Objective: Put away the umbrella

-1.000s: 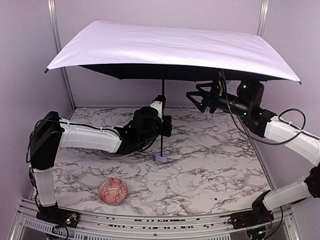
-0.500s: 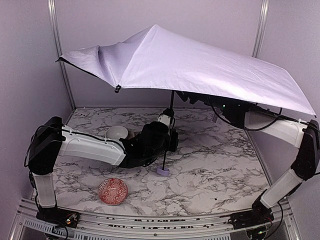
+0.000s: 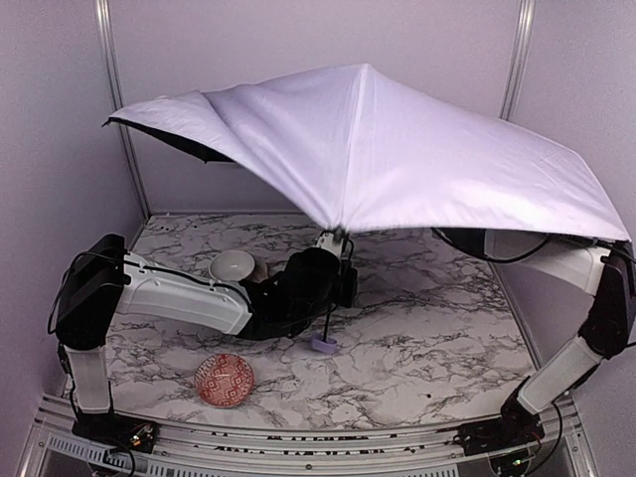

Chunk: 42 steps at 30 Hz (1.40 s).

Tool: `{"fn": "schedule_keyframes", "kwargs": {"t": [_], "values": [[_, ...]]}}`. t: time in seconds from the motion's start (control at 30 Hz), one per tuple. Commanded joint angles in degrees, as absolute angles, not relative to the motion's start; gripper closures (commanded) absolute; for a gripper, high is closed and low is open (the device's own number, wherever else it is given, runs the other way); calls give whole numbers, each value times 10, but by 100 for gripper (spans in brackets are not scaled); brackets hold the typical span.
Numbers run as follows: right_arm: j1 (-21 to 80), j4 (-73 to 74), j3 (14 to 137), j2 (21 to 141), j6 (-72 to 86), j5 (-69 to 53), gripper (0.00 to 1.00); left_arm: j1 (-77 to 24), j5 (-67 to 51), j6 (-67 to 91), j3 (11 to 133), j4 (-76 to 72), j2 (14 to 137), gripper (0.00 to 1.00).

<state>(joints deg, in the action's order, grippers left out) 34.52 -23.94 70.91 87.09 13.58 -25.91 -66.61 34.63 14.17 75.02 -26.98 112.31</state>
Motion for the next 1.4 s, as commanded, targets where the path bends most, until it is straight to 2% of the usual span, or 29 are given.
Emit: {"fn": "schedule_keyframes", "kwargs": {"t": [0.0,0.03,0.07,0.13,0.17,0.3,0.47,0.67,0.8,0.9,0.97,1.1,1.2,1.23,1.27,1.37], "values": [[341,-254,718,864,129,-257,100,-676,371,109,755,-314,1106,100],[341,-254,719,861,125,-261,100,-676,367,107,752,-314,1102,100],[340,-253,720,857,121,-268,100,-676,359,105,749,-314,1098,90],[337,-251,726,847,117,-290,100,-676,322,89,737,-319,1084,52],[335,-252,729,841,117,-309,100,-675,296,64,724,-331,1074,42],[326,-277,749,823,144,-409,100,-673,164,2,640,-418,1022,19],[309,-377,765,812,252,-515,100,-660,63,-9,570,-504,970,8],[309,-454,784,815,342,-546,100,-636,-10,31,577,-537,984,7],[308,-489,797,821,384,-566,100,-636,-57,35,587,-565,996,7],[309,-516,802,824,417,-581,100,-636,-69,35,589,-597,1007,15],[309,-541,804,829,446,-590,100,-636,-80,38,598,-604,1021,29],[308,-512,808,826,437,-592,100,-636,-90,61,601,-613,1029,73],[305,-467,805,812,389,-577,100,-637,-83,83,590,-620,1021,96],[304,-450,802,807,375,-565,98,-637,-78,92,588,-620,1020,100],[303,-431,799,802,356,-549,92,-638,-69,99,586,-620,1017,100],[303,-334,784,788,284,-454,64,-649,21,128,583,-618,1006,100]]}}
